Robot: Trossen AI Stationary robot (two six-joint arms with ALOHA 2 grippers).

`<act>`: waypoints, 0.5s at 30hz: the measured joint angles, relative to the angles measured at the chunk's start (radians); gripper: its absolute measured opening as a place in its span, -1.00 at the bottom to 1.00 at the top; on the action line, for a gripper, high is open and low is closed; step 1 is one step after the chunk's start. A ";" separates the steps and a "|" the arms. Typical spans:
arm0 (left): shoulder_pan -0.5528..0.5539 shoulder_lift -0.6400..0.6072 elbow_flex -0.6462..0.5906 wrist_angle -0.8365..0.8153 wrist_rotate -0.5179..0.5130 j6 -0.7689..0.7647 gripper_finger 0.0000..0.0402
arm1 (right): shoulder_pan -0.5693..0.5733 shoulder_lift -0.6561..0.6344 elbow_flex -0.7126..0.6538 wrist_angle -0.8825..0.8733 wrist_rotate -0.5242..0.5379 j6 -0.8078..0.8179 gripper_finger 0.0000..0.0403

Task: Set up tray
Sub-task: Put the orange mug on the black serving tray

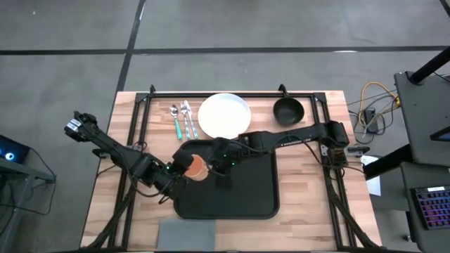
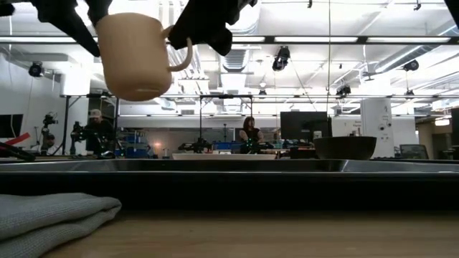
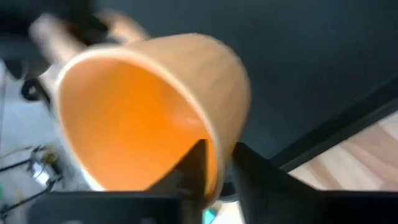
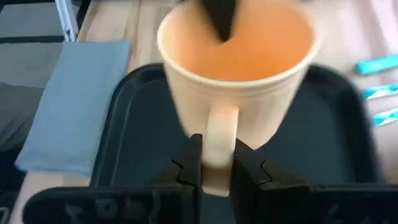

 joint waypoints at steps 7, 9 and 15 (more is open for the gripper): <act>0.030 -0.004 0.000 0.017 -0.007 -0.073 -0.96 | 0.004 -0.030 0.001 0.008 0.015 -0.087 -0.43; 0.058 -0.005 0.000 0.030 0.033 -0.107 -0.98 | 0.012 -0.048 0.000 -0.005 0.015 -0.088 -0.29; 0.114 -0.008 0.004 0.047 0.068 -0.113 -0.98 | 0.064 -0.105 -0.001 -0.105 0.176 -0.057 0.01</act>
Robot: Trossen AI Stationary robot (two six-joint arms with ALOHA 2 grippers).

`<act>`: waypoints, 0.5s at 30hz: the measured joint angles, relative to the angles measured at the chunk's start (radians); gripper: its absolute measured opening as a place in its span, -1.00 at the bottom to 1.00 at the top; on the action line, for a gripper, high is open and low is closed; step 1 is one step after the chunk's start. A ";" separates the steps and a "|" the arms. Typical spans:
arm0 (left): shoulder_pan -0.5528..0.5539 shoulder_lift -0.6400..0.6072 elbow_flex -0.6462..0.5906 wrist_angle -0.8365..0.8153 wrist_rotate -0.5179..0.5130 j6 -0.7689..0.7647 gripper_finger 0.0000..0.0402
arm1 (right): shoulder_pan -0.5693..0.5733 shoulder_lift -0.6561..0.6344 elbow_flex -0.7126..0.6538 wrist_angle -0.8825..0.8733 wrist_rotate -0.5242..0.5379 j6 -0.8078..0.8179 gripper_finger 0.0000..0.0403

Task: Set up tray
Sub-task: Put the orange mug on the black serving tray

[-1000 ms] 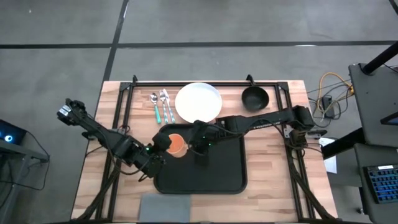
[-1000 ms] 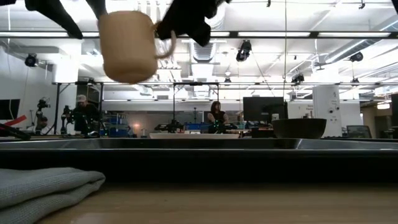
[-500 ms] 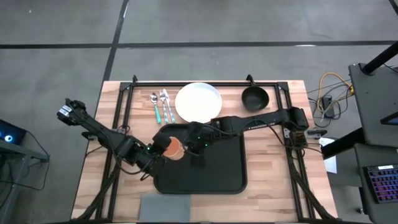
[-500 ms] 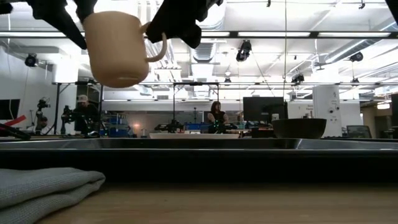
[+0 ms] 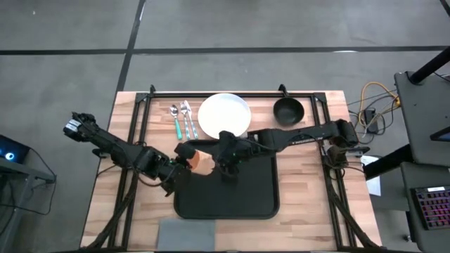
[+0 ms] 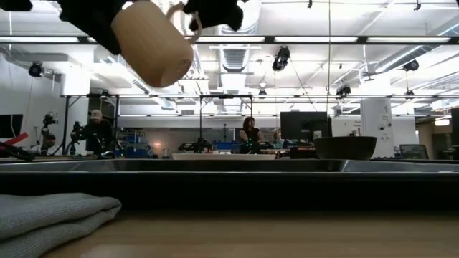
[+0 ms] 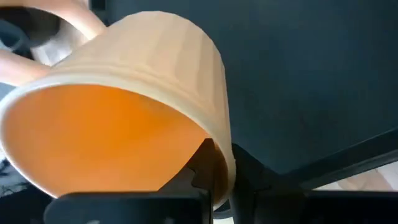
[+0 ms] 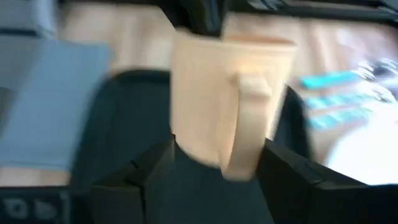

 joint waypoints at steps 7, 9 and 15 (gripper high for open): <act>0.061 0.005 -0.005 -0.123 0.014 -0.110 -0.99 | 0.085 -0.043 -0.005 -0.127 0.291 0.104 0.13; 0.094 0.007 -0.007 -0.153 0.045 -0.157 -0.99 | 0.102 -0.053 -0.026 -0.117 0.327 0.130 0.13; 0.196 0.033 -0.011 -0.142 0.174 -0.248 -0.99 | 0.178 -0.053 -0.156 -0.046 0.481 0.236 0.11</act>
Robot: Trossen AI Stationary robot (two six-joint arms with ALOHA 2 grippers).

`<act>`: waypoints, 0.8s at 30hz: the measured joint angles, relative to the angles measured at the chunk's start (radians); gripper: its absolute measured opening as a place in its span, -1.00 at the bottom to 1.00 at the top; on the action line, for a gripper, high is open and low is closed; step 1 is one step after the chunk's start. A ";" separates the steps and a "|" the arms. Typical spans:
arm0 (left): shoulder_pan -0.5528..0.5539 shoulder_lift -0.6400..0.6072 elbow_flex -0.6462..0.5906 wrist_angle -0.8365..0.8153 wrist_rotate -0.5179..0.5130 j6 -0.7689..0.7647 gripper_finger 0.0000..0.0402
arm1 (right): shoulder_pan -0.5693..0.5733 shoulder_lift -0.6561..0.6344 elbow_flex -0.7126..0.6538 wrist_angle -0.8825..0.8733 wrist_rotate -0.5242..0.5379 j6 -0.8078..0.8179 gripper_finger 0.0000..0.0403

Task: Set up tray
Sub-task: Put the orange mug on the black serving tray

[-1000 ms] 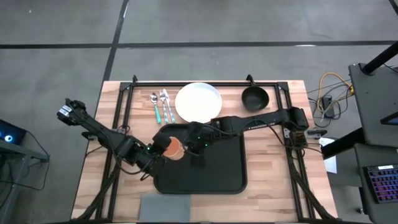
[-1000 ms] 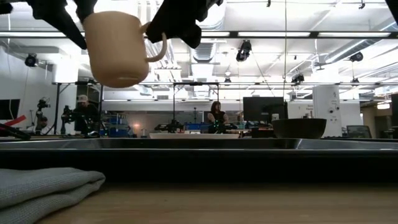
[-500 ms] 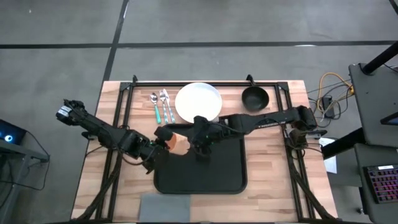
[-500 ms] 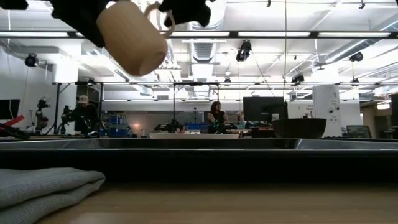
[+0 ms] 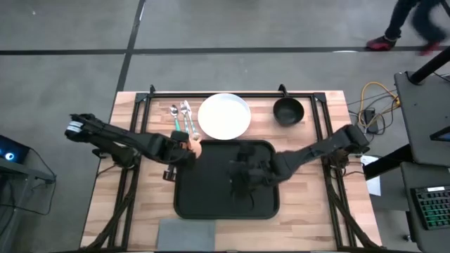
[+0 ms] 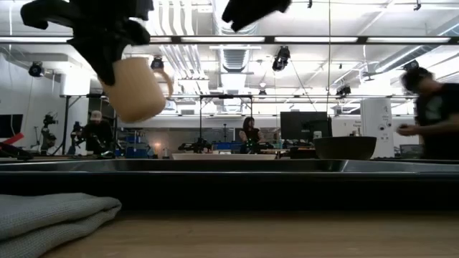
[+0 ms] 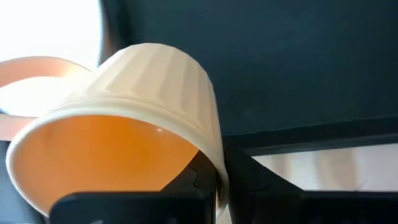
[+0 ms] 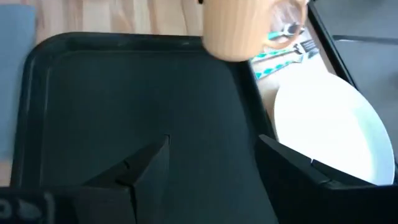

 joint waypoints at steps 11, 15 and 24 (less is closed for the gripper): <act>0.149 0.130 0.000 -0.009 0.205 0.001 -1.00 | 0.111 0.002 -0.381 0.386 0.094 0.232 0.11; 0.158 0.194 0.000 -0.008 0.245 0.003 -1.00 | 0.137 0.002 -0.446 0.459 0.117 0.295 0.11; 0.165 0.283 0.041 0.003 0.260 0.017 -0.99 | 0.160 0.002 -0.445 0.483 0.115 0.302 0.11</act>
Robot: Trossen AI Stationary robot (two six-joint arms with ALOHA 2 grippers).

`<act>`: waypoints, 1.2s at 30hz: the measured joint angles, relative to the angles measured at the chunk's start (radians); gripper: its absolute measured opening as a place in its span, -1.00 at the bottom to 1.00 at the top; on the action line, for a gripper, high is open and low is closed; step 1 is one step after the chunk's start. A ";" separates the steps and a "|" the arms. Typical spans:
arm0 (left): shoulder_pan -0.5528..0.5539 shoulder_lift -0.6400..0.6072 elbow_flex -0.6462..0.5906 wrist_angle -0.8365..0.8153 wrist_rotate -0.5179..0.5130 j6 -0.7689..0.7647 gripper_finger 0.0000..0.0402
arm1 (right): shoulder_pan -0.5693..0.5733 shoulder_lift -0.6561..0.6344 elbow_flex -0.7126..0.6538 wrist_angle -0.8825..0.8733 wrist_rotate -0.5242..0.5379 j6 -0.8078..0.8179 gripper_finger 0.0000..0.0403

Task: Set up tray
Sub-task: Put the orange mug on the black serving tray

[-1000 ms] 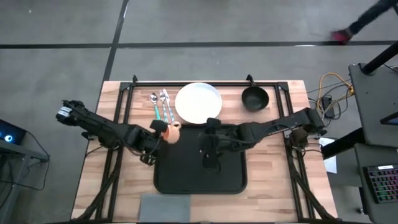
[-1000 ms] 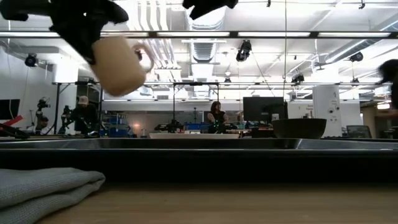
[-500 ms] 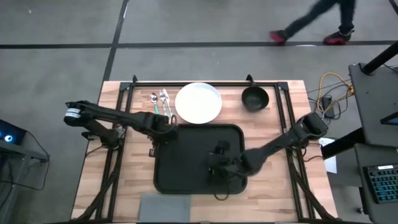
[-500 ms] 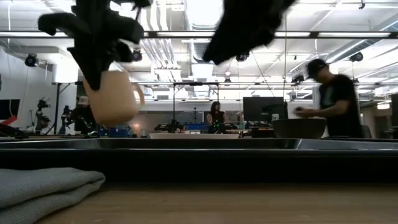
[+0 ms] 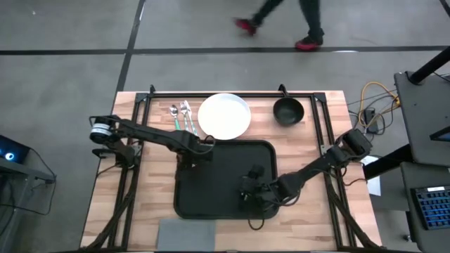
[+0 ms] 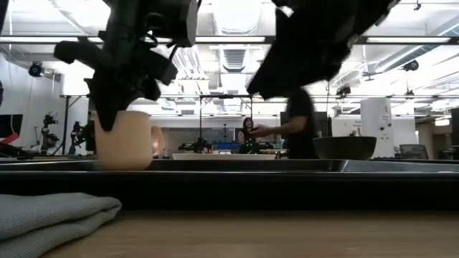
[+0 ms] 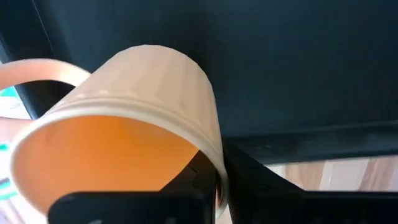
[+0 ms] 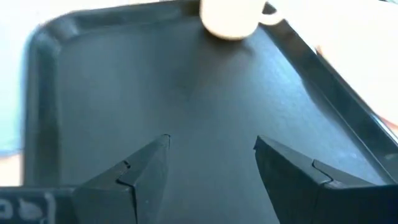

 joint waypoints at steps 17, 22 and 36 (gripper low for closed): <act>0.014 -0.026 0.090 -0.043 -0.011 -0.019 -0.51 | 0.008 0.000 0.010 0.007 -0.003 -0.031 0.11; 0.012 -0.057 0.205 -0.156 -0.010 -0.049 -0.49 | 0.008 0.000 0.005 0.006 0.062 -0.039 0.11; -0.013 -0.404 0.230 0.046 -0.014 -0.019 -0.49 | -0.277 0.052 -0.032 0.178 0.043 -0.141 0.11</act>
